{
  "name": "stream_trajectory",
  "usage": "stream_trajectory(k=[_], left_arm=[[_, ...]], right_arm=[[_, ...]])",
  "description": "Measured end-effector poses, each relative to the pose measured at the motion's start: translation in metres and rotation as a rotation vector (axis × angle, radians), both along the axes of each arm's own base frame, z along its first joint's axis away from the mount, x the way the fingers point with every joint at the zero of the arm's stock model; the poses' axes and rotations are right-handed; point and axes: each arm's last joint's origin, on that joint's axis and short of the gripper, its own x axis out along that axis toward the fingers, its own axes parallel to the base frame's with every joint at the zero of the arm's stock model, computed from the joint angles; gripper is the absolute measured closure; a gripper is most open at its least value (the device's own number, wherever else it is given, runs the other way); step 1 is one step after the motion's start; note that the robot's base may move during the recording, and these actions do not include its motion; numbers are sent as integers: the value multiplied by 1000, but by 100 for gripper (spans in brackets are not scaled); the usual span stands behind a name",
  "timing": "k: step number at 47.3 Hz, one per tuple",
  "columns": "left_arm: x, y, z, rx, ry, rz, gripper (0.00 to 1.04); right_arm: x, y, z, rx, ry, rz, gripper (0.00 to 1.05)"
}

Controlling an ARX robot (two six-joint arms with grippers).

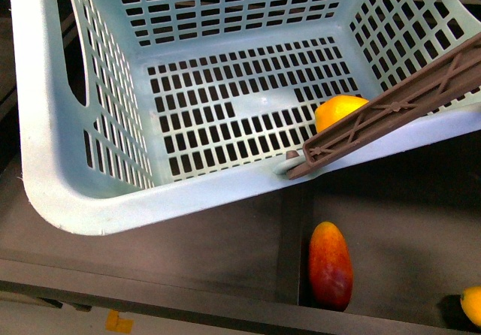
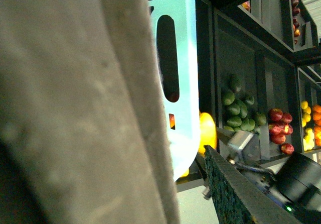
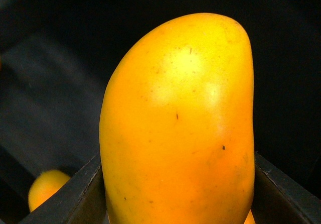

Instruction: Pick lemon and mango into basket

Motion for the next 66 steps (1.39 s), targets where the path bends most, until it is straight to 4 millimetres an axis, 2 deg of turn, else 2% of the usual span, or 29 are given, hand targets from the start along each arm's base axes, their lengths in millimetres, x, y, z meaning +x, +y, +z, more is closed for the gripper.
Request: stream_trajectory(k=[7,10,14,19,26,35,39,41,47,53,59,66], left_arm=[[0,0,0,-1,1,-1,76],[0,0,0,0,0,-1,76],[0,0,0,0,0,0,76],[0,0,0,-1,1,0,76],[0,0,0,0,0,1,76],[0,0,0,0,0,0,76],[0,0,0,0,0,1,76],[0,0,0,0,0,1,76],[0,0,0,0,0,0,76],[0,0,0,-1,1,-2,76],[0,0,0,-4,6,2,77],[0,0,0,1,1,13,77]], right_arm=[[-23,24,65,92,-245,-9,40],[-30,42,86,122,-332,-11,41],[-32,67,102,152,-405,-17,41],[-25,98,109,218,-439,-4,41],[-4,145,106,290,-450,9,41],[18,179,95,334,-415,-12,41],[21,186,89,330,-393,-14,41],[22,190,86,324,-382,-16,37],[23,197,82,329,-367,-21,21],[21,193,87,349,-383,-57,7],[13,180,94,382,-418,-185,9],[-10,166,92,402,-435,-384,9]])
